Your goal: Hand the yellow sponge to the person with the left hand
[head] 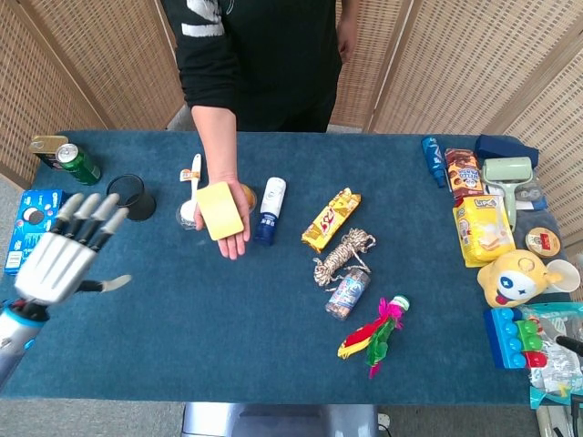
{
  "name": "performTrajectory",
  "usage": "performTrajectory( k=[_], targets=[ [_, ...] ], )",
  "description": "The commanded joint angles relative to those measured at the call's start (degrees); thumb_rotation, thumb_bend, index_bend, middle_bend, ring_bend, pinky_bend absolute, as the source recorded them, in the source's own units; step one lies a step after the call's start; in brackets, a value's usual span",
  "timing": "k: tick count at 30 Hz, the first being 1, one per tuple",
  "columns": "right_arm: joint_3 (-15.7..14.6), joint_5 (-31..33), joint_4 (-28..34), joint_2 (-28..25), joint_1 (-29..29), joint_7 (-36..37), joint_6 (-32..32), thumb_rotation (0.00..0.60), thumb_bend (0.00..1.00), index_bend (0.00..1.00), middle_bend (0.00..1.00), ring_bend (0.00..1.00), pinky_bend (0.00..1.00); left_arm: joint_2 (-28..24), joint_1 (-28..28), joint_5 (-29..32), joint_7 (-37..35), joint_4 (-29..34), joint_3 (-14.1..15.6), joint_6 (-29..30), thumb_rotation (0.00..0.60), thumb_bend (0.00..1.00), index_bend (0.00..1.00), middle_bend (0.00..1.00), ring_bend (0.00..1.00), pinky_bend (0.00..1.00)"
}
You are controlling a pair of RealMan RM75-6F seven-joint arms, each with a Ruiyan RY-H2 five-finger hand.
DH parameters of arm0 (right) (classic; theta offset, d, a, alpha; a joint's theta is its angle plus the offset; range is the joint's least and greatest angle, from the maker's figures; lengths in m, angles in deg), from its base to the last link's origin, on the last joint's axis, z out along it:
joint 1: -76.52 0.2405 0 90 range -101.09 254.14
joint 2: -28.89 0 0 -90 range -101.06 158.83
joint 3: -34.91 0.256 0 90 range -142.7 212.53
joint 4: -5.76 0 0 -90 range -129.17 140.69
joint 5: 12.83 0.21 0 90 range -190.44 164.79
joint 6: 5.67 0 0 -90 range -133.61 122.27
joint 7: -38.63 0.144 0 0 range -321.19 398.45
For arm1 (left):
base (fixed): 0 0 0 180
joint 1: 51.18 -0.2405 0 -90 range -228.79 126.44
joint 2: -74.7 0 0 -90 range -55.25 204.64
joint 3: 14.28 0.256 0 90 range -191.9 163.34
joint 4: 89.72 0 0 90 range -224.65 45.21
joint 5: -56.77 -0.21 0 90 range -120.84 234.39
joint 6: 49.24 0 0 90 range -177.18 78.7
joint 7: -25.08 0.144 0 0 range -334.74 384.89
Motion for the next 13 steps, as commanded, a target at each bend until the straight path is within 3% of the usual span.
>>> performTrajectory(
  k=[1,6,10,13],
  targets=[
    [-0.04,-0.29,0.05,0.19,-0.02,-0.40,-0.30,0.600,0.00,0.04,0.02,0.05,0.02,0.18,-6.23,3.79,-6.24,1.66,1.35,4.43,0.213,0.10,0.00,0.00,0.00,0.12],
    [-0.15,-1.07,-0.09,0.52,-0.07,-0.70,-0.92,0.600,0.00,0.03,0.02,0.05,0.02,-0.72,-13.29,8.67,-9.30,6.15,3.55,5.55,0.217,0.09,0.00,0.00,0.00,0.10],
    [0.01,-1.07,-0.09,0.31,-0.20,-0.02,-1.19,0.600,0.00,0.04,0.02,0.05,0.02,-3.10,-16.91,12.38,-9.14,11.47,4.68,4.88,0.316,0.09,0.00,0.00,0.00,0.10],
    [0.27,-0.93,-0.09,0.04,-0.29,0.95,-1.37,0.600,0.00,0.03,0.02,0.05,0.02,-4.33,-19.12,13.90,-11.40,14.22,4.51,5.71,0.352,0.09,0.00,0.00,0.00,0.10]
  ],
)
